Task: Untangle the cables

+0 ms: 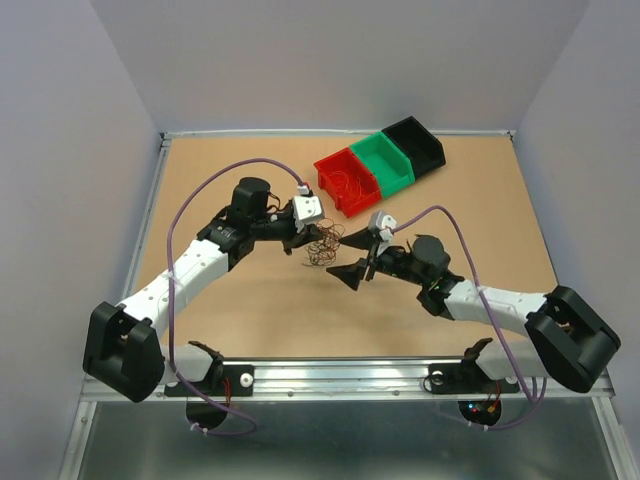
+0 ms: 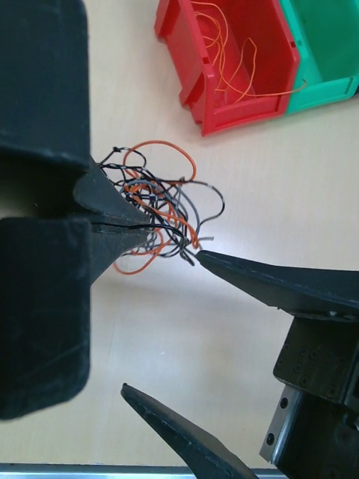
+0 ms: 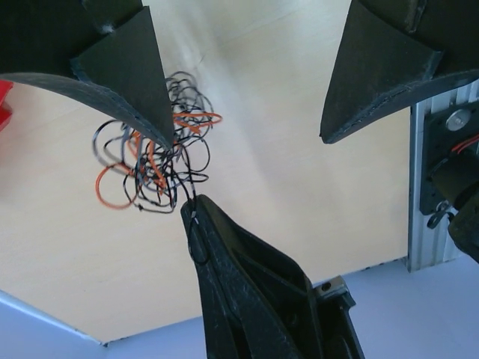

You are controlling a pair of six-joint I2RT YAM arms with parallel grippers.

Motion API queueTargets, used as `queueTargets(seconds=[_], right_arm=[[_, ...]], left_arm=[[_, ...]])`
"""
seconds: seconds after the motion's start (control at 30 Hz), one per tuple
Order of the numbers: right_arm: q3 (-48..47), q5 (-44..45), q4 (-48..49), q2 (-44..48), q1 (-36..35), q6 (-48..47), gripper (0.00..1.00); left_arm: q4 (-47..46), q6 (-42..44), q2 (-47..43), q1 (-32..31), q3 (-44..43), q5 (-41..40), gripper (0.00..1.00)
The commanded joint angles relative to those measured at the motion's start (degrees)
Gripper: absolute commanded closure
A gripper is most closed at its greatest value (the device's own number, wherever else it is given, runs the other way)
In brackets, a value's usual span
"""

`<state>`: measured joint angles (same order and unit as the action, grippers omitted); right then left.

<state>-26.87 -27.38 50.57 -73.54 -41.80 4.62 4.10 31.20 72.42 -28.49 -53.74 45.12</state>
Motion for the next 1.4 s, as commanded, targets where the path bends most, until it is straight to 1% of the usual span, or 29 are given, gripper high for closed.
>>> queueTargets(seconds=[0.0, 0.2, 0.33, 0.47, 0.6, 0.63, 0.67, 0.7, 0.73, 0.8, 0.9, 0.97, 1.0, 1.03, 1.07, 1.13, 1.17, 1.2, 1.23, 1.3, 1.37], right_arm=[[-1.24, 0.21, -0.38, -0.55, -0.21, -2.51, 0.15], [-7.91, -0.22, -0.38, -3.89, -0.21, -3.57, 0.15], [-10.39, 1.1, -0.47, -4.86, -0.21, -4.09, 0.16], [-13.9, 1.01, -0.47, -7.84, -0.21, -4.1, 0.17], [-16.97, -0.04, -0.38, -13.72, -0.21, -4.1, 0.23], [-17.42, -0.57, -0.29, -16.17, -0.21, -4.1, 0.29], [-18.12, -1.53, -0.29, -17.68, -0.21, -3.75, 0.33], [-18.91, -2.06, -0.03, -18.91, -0.21, -3.4, 0.41], [-19.18, -2.5, 0.23, -21.36, -0.21, -2.87, 0.44], [-19.01, -4.0, 0.93, -23.31, -0.21, -1.55, 0.5], [-15.33, -4.27, 6.73, -25.77, -0.21, 1.08, 0.62], [-14.09, -4.0, 8.4, -26.3, -0.21, 1.79, 0.65], [-13.21, -3.91, 8.76, -26.65, -0.21, 2.14, 0.69], [-13.21, -3.91, 8.93, -26.74, -0.21, 2.14, 0.69], [-11.99, -3.83, 9.11, -26.83, -0.21, 2.23, 0.7], [-10.58, -3.48, 9.81, -26.31, -0.21, 2.32, 0.7], [-9.18, -2.43, 9.99, -25.96, -0.21, 2.49, 0.7], [-8.29, -1.72, 10.25, -25.08, -0.21, 2.5, 0.73], [-7.67, -1.11, 10.25, -24.64, -0.21, 2.58, 0.75], [-5.56, 1.0, 10.25, -23.67, -0.21, 2.58, 0.79], [-4.25, 2.84, 10.25, -22.27, -0.21, 2.58, 0.86]], left_arm=[[-0.68, 0.61, -2.02, -0.25, -2.78, 3.56, 1.0], [1.61, 1.84, -3.6, -0.25, -3.3, 6.11, 1.0], [2.93, 2.28, -3.96, -0.34, -4.01, 7.87, 1.0], [5.04, 3.6, -4.39, -0.34, -4.89, 9.54, 1.0], [7.59, 4.66, -5.36, -0.51, -6.29, 10.42, 1.0], [7.59, 4.57, -5.8, -0.43, -6.82, 10.34, 1.0], [7.59, 4.31, -6.15, -0.43, -7.08, 9.99, 1.0], [6.9, 3.09, -6.94, -0.6, -7.52, 9.64, 1.0], [6.19, 1.86, -7.38, -0.6, -8.66, 9.2, 1.0], [4.79, -0.69, -8.26, -0.6, -10.24, 5.69, 1.0], [3.2, -4.47, -8.79, -0.6, -15.85, -2.47, 1.0], [2.93, -5.62, -8.88, -0.6, -18.15, -5.38, 1.0], [2.24, -6.93, -8.97, -0.6, -20.42, -8.53, 1.0], [1.79, -6.94, -9.05, -0.51, -21.58, -8.56, 1.0], [1.44, -8.68, -8.88, -0.51, -22.72, -13.26, 1.0], [0.39, -10.63, -8.44, -0.51, -26.13, -19.86, 1.0], [0.12, -11.5, -8.09, -0.25, -27.2, -26.69, 1.0], [-0.4, -11.77, -8.0, -0.16, -28.78, -29.8, 1.0], [-1.02, -11.86, -8.09, 0.71, -29.32, -34.96, 1.0], [-2.77, -11.95, -8.53, 2.12, -30.11, -38.25, 1.0], [-3.04, -11.87, -8.79, 4.13, -32.04, -41.68, 1.0]])
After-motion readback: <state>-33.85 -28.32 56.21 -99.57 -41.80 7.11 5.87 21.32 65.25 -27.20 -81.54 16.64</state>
